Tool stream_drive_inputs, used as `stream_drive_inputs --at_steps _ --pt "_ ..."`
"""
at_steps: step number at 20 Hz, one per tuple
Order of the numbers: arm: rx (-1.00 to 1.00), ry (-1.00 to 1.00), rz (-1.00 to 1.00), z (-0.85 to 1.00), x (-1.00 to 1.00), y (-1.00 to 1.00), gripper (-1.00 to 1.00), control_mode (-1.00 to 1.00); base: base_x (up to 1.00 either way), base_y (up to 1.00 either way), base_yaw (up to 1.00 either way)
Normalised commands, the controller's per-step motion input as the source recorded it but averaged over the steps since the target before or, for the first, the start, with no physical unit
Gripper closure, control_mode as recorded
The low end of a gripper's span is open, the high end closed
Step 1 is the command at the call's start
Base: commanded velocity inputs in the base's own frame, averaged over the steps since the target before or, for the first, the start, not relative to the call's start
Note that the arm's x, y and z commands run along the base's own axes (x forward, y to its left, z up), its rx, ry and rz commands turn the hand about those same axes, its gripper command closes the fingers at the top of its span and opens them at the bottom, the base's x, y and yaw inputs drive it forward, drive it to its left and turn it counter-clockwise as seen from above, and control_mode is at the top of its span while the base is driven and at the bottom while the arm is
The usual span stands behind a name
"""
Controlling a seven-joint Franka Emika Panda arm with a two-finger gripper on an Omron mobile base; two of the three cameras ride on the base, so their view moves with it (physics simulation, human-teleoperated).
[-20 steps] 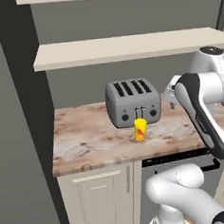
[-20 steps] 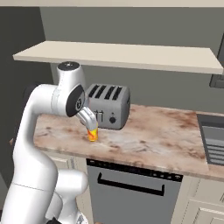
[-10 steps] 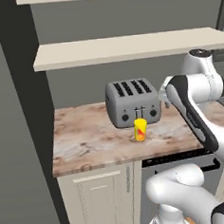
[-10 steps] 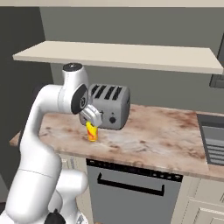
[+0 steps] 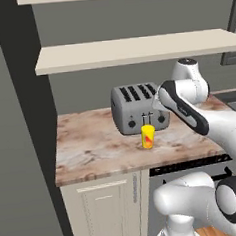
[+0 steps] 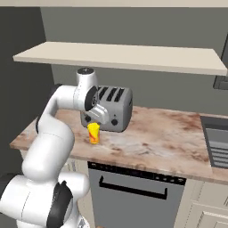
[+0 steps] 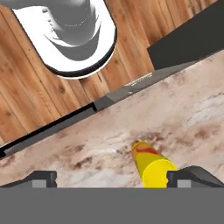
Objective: Place the pitcher and cup on the dining counter for serving.
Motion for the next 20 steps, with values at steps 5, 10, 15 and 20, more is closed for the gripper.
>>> stream_drive_inputs --at_steps 5,10,15,20 --pt "0.00 0.03 0.16 -0.51 0.22 0.27 -1.00 -1.00 0.00 0.00 0.00" --pt "0.00 0.01 0.10 -0.54 0.12 0.25 -1.00 -1.00 0.00 0.00 0.00" --pt "0.00 0.00 0.05 -0.41 0.08 0.04 -1.00 -1.00 0.00 0.00 0.00" --pt "0.00 0.00 0.03 -0.30 0.17 0.00 -1.00 -1.00 0.00 0.00 0.00"
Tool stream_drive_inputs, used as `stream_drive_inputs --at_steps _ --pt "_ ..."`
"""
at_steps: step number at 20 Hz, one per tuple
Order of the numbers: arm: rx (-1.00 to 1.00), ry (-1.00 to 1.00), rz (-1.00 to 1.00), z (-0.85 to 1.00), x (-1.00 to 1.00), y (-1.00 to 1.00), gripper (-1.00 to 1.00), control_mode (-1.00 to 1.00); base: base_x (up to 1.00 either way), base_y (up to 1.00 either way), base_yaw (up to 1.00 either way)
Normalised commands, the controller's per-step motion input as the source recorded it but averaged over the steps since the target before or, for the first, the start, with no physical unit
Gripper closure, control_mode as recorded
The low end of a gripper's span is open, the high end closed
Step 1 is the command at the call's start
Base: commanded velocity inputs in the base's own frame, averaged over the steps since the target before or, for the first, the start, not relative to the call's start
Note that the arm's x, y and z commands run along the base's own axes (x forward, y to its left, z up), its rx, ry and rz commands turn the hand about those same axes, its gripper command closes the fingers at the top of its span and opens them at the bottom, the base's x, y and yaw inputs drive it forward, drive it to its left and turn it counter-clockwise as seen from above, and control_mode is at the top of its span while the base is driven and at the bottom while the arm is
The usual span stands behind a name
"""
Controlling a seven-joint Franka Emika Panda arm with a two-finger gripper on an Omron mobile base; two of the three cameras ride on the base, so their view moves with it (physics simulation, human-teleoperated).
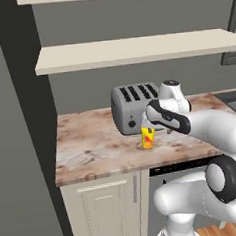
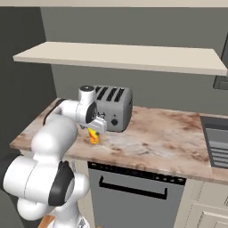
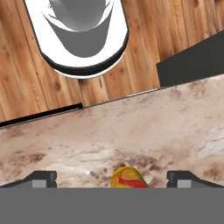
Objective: Place the pitcher and cup on the dining counter for serving.
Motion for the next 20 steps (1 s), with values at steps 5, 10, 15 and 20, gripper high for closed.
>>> stream_drive_inputs --at_steps 5,10,15,20 --pt "0.00 0.00 0.00 -0.01 0.17 -0.04 -1.00 -1.00 0.00 0.00 0.00" --pt "0.00 0.00 0.00 0.01 0.17 -0.06 -1.00 -1.00 0.00 0.00 0.00" --pt "0.00 0.00 0.00 0.00 0.19 -0.20 -1.00 -1.00 0.00 0.00 0.00" --pt "0.00 0.00 0.00 0.00 0.19 -0.11 -1.00 -1.00 0.00 0.00 0.00"
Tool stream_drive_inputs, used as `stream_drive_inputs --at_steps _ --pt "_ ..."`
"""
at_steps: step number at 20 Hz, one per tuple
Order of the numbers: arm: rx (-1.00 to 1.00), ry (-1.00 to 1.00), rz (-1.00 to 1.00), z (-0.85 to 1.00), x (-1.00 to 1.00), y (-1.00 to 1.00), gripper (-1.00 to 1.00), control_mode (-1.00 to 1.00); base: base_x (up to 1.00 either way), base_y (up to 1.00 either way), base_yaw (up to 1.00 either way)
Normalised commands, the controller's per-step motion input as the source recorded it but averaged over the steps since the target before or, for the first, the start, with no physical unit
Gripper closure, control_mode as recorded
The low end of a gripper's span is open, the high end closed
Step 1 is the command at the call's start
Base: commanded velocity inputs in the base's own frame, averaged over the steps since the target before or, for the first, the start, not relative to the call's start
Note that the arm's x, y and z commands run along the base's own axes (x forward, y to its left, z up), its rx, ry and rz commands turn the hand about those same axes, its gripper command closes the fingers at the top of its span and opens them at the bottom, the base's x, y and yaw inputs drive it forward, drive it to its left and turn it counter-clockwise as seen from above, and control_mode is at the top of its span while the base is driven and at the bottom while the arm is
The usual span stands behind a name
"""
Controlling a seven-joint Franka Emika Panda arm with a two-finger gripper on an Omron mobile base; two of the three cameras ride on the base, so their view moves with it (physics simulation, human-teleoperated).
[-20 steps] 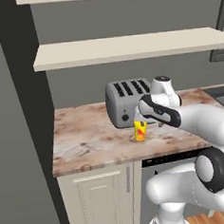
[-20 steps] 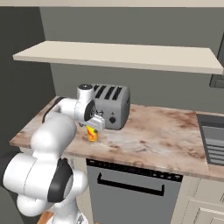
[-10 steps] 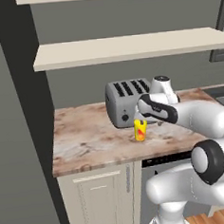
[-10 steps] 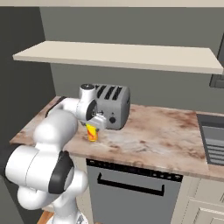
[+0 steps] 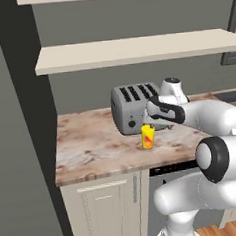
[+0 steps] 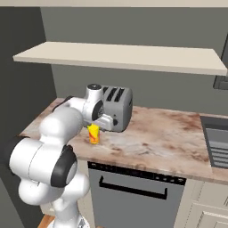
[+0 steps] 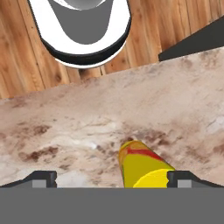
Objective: Place the pitcher and cup on the dining counter for serving.
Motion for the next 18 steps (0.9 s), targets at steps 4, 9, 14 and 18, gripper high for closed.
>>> stream_drive_inputs --at_steps 4,9,14,18 --pt "0.00 0.00 0.00 -0.19 0.06 0.00 -1.00 -1.00 0.00 0.00 0.00" --pt "0.00 0.00 0.00 -0.40 0.01 0.00 -1.00 -1.00 0.00 0.00 0.00" --pt "0.00 0.00 0.00 -0.45 0.01 0.00 -1.00 -1.00 0.00 0.00 0.00" --pt "0.00 0.00 0.00 -0.30 0.06 0.00 -1.00 -1.00 0.00 0.00 0.00"
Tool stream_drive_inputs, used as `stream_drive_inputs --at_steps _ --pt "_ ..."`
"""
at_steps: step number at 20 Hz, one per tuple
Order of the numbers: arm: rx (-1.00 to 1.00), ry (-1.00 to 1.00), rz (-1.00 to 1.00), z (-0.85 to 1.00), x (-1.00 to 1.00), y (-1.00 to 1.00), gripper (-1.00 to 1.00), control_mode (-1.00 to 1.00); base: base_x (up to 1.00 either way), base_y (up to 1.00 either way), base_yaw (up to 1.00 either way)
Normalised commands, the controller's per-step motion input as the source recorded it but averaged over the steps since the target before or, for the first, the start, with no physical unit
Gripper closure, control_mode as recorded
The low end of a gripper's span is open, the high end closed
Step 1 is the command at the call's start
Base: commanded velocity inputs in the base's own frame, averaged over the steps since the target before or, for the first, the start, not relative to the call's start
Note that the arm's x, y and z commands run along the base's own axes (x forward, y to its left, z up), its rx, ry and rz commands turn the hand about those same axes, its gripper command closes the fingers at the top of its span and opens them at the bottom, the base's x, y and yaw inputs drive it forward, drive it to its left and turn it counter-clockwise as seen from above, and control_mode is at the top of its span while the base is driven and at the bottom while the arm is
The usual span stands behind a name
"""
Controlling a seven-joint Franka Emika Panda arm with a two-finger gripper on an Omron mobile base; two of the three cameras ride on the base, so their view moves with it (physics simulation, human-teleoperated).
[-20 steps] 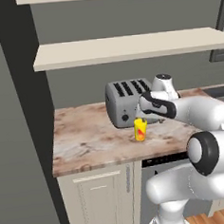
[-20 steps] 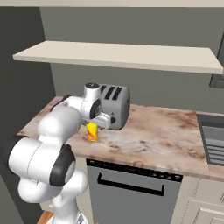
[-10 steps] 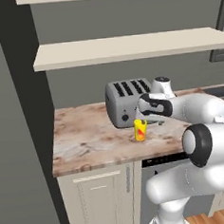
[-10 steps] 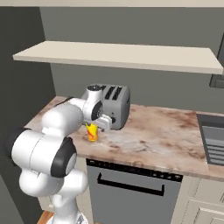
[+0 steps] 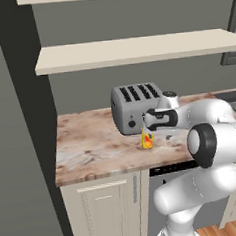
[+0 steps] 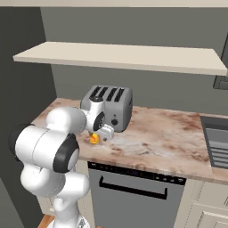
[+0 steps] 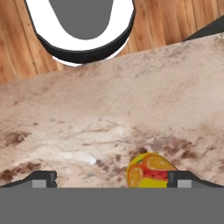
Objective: Place the pitcher and cup on the dining counter for serving.
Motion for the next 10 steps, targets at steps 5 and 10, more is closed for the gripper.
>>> stream_drive_inputs --at_steps 5,10 --pt "0.00 0.00 0.00 -0.10 0.05 0.00 -1.00 -1.00 0.00 0.00 0.00" --pt "0.00 -0.09 0.01 0.49 0.00 0.00 -1.00 -1.00 0.00 0.00 0.00"
